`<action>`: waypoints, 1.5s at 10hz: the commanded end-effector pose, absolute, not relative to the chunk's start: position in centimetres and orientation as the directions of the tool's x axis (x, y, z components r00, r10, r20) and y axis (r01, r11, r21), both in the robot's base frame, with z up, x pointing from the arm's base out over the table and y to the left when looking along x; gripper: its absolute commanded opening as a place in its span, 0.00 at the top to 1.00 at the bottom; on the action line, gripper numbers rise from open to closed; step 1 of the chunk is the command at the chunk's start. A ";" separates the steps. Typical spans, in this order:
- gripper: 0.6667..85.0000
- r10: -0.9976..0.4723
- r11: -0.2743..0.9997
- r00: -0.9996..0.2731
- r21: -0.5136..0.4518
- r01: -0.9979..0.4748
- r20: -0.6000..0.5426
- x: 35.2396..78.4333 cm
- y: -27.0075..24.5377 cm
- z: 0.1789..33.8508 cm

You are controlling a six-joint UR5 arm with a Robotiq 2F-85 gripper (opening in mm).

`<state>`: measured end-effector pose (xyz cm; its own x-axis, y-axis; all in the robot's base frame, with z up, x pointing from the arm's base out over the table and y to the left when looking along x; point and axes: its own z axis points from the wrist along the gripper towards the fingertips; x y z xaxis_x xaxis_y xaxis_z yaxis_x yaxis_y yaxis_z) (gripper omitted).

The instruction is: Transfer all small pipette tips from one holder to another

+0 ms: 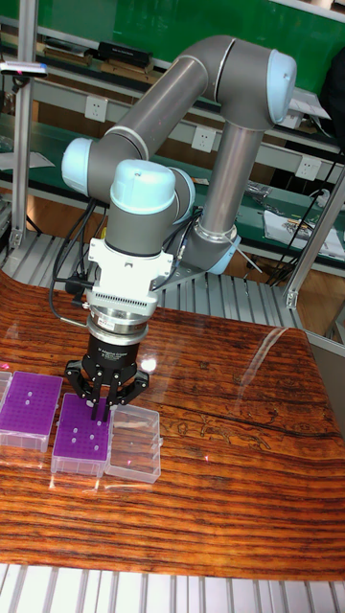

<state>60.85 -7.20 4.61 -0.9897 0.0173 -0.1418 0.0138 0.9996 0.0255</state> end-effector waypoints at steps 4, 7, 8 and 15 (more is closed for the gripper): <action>0.75 0.021 0.999 -0.990 0.034 0.016 -0.143 61.2 -7.1 4.5; 0.75 0.025 0.999 -0.990 0.032 0.021 -0.141 61.2 -7.1 4.5; 0.75 0.025 0.999 -0.989 0.032 0.021 -0.143 61.2 -7.1 4.5; 0.77 0.024 0.999 -0.989 0.035 0.019 -0.144 61.3 -7.1 4.5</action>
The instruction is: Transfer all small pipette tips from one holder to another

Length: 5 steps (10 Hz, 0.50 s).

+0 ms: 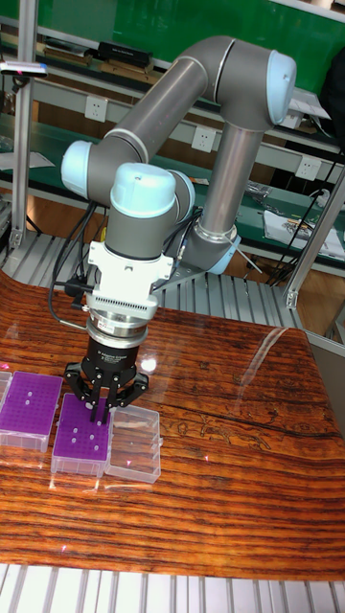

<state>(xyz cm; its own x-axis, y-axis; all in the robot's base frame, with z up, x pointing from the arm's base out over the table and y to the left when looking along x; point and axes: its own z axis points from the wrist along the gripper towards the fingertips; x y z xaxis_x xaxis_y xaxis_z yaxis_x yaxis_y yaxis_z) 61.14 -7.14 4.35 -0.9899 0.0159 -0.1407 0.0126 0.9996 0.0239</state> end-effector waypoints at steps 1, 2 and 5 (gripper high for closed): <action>0.77 0.023 0.999 -0.989 0.037 0.018 -0.144 61.3 -7.0 4.5; 0.77 0.021 0.999 -0.990 0.037 0.016 -0.143 61.4 -7.1 4.6; 0.77 0.024 0.999 -0.989 0.033 0.019 -0.143 61.5 -7.1 4.7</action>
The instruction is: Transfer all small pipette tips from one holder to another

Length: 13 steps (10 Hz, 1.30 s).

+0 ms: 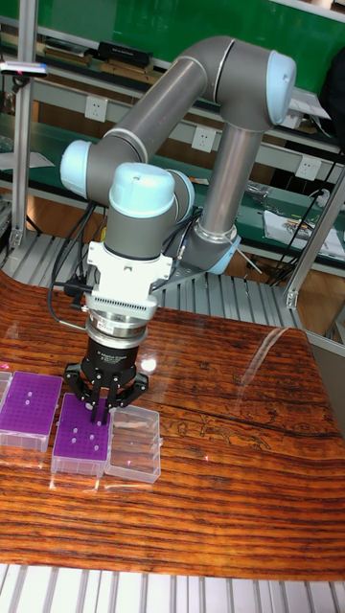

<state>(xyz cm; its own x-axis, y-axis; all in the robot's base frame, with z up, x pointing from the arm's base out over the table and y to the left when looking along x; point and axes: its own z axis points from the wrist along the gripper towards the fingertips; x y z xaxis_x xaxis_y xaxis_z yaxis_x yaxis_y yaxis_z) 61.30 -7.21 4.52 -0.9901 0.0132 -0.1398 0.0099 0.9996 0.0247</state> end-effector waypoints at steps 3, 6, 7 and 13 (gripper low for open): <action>0.77 0.026 0.999 -0.989 0.029 0.022 -0.147 61.8 -6.9 4.6; 0.77 0.027 0.999 -0.989 0.032 0.022 -0.147 61.8 -6.9 4.6; 0.81 0.030 0.999 -0.988 0.032 0.025 -0.149 61.9 -6.9 4.6; 0.77 0.005 0.999 -0.988 0.047 -0.002 -0.152 61.9 -6.7 4.5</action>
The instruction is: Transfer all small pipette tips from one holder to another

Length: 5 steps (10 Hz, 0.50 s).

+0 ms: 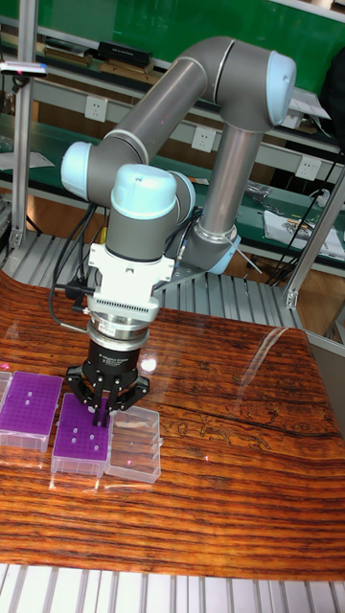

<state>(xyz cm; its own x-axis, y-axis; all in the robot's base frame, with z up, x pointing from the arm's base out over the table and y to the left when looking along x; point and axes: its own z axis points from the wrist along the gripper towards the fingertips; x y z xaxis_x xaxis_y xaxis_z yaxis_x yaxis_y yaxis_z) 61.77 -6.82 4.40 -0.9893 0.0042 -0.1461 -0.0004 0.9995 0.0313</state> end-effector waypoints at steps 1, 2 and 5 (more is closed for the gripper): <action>0.77 0.006 0.999 -0.988 0.050 -0.002 -0.154 62.0 -6.6 4.5; 0.77 0.007 0.999 -0.988 0.050 -0.001 -0.154 61.9 -6.6 4.5; 0.81 0.015 0.999 -0.987 0.053 0.007 -0.159 61.8 -7.1 4.5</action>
<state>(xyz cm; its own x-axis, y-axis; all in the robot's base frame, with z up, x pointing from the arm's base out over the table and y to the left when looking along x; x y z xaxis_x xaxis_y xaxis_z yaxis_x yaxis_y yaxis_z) 61.79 -6.98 4.37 -0.9883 0.0016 -0.1525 -0.0044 0.9992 0.0391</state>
